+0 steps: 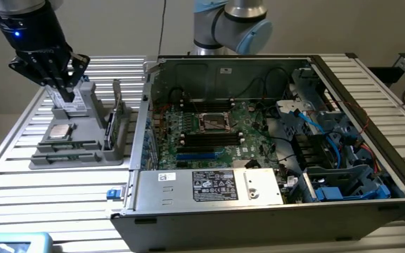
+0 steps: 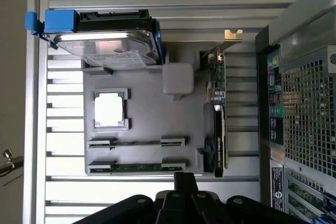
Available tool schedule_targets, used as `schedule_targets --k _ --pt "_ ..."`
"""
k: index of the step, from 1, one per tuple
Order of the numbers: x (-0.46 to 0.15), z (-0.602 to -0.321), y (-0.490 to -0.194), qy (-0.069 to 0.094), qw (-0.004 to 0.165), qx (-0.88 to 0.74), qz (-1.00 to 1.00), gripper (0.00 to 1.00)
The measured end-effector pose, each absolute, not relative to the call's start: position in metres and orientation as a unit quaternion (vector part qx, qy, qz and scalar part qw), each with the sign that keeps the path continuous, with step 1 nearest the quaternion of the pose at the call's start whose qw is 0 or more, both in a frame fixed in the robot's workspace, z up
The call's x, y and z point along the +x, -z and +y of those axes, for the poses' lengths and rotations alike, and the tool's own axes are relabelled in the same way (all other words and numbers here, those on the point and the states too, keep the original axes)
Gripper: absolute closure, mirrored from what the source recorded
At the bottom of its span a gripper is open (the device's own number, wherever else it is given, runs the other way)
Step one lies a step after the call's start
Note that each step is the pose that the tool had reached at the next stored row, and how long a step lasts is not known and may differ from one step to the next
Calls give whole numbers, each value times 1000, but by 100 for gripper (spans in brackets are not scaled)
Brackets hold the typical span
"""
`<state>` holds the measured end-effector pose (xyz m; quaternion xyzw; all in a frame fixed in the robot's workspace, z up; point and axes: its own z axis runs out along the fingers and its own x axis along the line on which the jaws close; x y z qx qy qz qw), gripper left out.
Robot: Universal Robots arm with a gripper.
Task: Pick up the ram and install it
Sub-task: 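Reach for the ram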
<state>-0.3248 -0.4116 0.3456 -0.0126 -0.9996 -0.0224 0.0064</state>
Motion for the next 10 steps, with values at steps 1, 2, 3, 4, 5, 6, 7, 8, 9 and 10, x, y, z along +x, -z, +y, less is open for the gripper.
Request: schedule_targets --k 1,2,3,4,5,6,7,8,9,10 --pt "-327 -412 -345 22 6 -12 -1000 89" --pt "-330 -412 -345 22 6 -11 -1000 89" --pt "-332 -412 -345 22 7 -10 -1000 89" --pt "-334 -412 -345 22 7 -9 -1000 89" --pt "-336 -412 -345 22 7 -8 -1000 89" --pt "-338 -412 -345 21 7 -6 -1000 89" --pt "-340 -412 -345 21 7 -5 -1000 89" --pt "-342 -412 -345 21 7 -4 -1000 89" --pt "-344 -412 -345 21 7 -3 -1000 89" --pt "-347 -412 -344 21 7 -2 -1000 89"
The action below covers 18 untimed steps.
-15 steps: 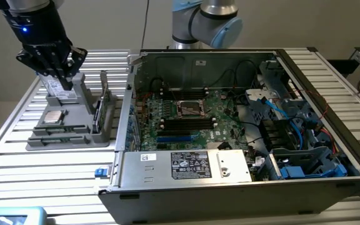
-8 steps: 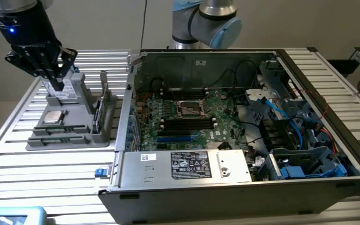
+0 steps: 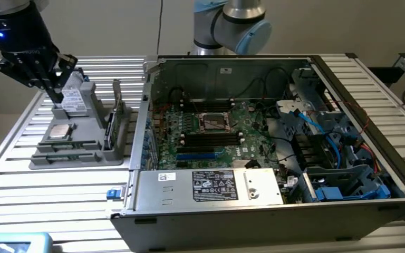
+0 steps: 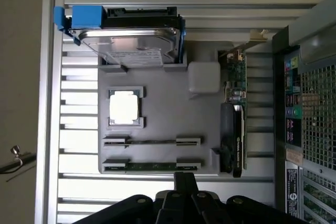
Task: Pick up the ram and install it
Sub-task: 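Reach for the ram, then pick up the ram and move it above insertion slot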
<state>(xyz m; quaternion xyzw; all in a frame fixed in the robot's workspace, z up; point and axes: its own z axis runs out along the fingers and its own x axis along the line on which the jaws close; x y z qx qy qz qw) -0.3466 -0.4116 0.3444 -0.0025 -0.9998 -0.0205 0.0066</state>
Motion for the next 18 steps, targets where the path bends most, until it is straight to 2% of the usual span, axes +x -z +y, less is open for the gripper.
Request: schedule_targets --k 18 --pt "-359 -411 -342 20 7 10 -1000 89"
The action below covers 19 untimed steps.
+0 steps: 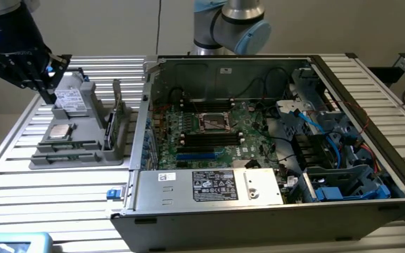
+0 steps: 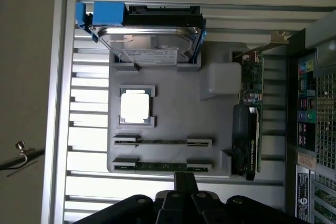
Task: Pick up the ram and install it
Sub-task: 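Pick up the ram and move it above insertion slot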
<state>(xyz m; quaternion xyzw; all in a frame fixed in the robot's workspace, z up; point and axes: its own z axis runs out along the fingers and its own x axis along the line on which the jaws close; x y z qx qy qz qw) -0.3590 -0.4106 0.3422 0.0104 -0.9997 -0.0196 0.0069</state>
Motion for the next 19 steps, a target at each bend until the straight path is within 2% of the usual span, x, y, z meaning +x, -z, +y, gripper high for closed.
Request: schedule_targets --k 19 --pt "-359 -411 -339 18 10 169 -985 89"
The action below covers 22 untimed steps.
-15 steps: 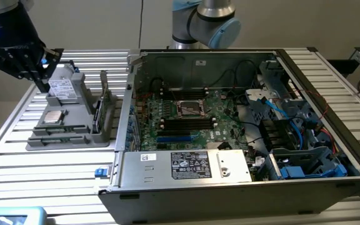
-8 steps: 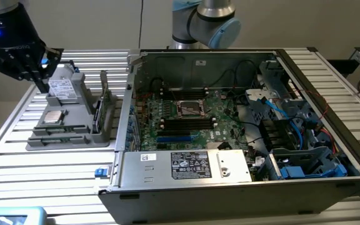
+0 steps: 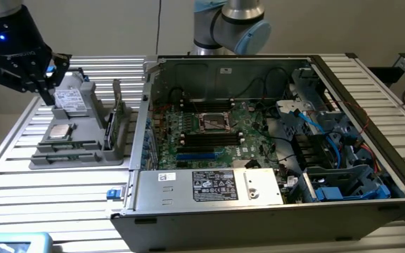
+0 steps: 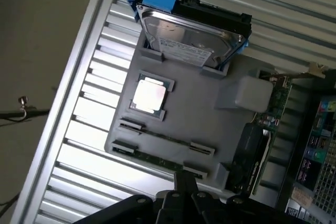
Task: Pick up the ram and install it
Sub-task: 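Pick up the ram and move it above insertion slot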
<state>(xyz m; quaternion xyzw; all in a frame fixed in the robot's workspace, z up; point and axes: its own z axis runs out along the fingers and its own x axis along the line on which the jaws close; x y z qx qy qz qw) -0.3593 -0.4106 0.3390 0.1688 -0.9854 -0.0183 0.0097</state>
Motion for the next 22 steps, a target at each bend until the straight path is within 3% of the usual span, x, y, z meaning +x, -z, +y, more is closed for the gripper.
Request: schedule_targets --k 22 --pt "-359 -411 -327 16 13 361 -932 89"
